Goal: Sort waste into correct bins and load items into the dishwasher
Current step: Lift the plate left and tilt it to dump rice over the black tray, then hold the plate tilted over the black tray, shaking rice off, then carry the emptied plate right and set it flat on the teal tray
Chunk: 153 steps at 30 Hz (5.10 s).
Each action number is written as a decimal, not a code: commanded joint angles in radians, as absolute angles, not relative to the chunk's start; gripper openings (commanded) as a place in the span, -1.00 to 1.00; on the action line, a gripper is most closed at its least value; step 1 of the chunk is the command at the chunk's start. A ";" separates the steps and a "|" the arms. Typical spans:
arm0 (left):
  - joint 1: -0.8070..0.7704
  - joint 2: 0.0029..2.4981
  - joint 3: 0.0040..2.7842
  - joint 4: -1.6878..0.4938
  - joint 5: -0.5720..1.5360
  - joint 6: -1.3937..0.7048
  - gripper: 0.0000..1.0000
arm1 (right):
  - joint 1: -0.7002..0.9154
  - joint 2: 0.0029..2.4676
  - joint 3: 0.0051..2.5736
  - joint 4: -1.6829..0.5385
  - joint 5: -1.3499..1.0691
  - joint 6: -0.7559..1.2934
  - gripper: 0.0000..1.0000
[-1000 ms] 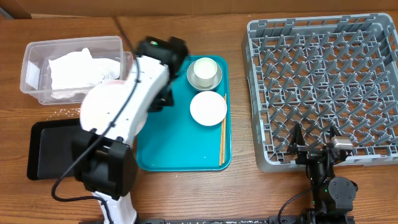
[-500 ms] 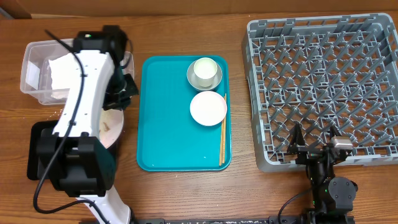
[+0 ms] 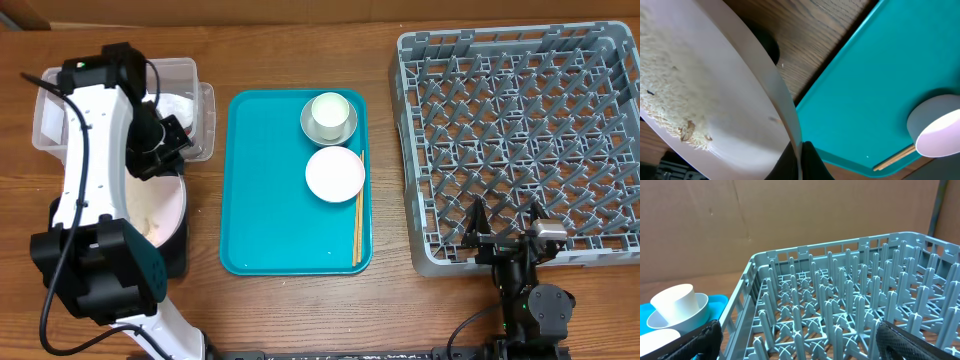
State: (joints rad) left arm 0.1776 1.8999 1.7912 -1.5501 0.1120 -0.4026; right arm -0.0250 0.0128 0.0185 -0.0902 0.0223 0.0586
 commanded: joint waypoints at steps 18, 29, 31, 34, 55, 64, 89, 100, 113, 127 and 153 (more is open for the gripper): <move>0.316 1.862 1.815 -1.537 0.404 -0.253 -0.92 | -0.028 0.003 0.008 -0.084 0.017 0.055 1.00; 0.376 1.862 1.815 -1.567 0.500 -0.197 -0.91 | -0.028 0.003 0.008 -0.084 0.017 0.055 1.00; 0.393 1.862 1.815 -1.572 0.537 -0.179 -0.92 | -0.028 0.003 0.008 -0.084 0.017 0.055 1.00; 0.422 1.862 1.815 -1.581 0.586 -0.160 -0.92 | -0.028 0.003 0.008 -0.084 0.017 0.055 1.00; 0.557 1.862 1.814 -1.627 0.747 -0.075 -0.92 | -0.028 0.003 0.008 -0.084 0.017 0.055 1.00; 0.615 1.862 1.808 -1.639 0.851 -0.047 -0.92 | -0.028 0.003 0.008 -0.084 0.017 0.055 0.99; 0.803 1.862 1.618 -1.649 1.049 0.165 -0.92 | -0.028 0.003 0.008 -0.084 0.017 0.055 1.00; 0.856 1.849 1.559 -1.691 1.117 0.245 -0.91 | -0.028 0.003 0.008 -0.084 0.017 0.055 0.99; 0.905 1.817 1.541 -1.691 1.119 0.236 -0.92 | -0.028 0.003 0.008 -0.084 0.017 0.055 0.99; 0.937 1.798 1.531 -1.691 1.098 0.259 -0.91 | -0.028 0.003 0.008 -0.084 0.017 0.055 1.00; 0.785 1.628 1.448 -1.691 1.040 0.193 -0.92 | -0.028 0.003 0.008 -0.084 0.017 0.055 1.00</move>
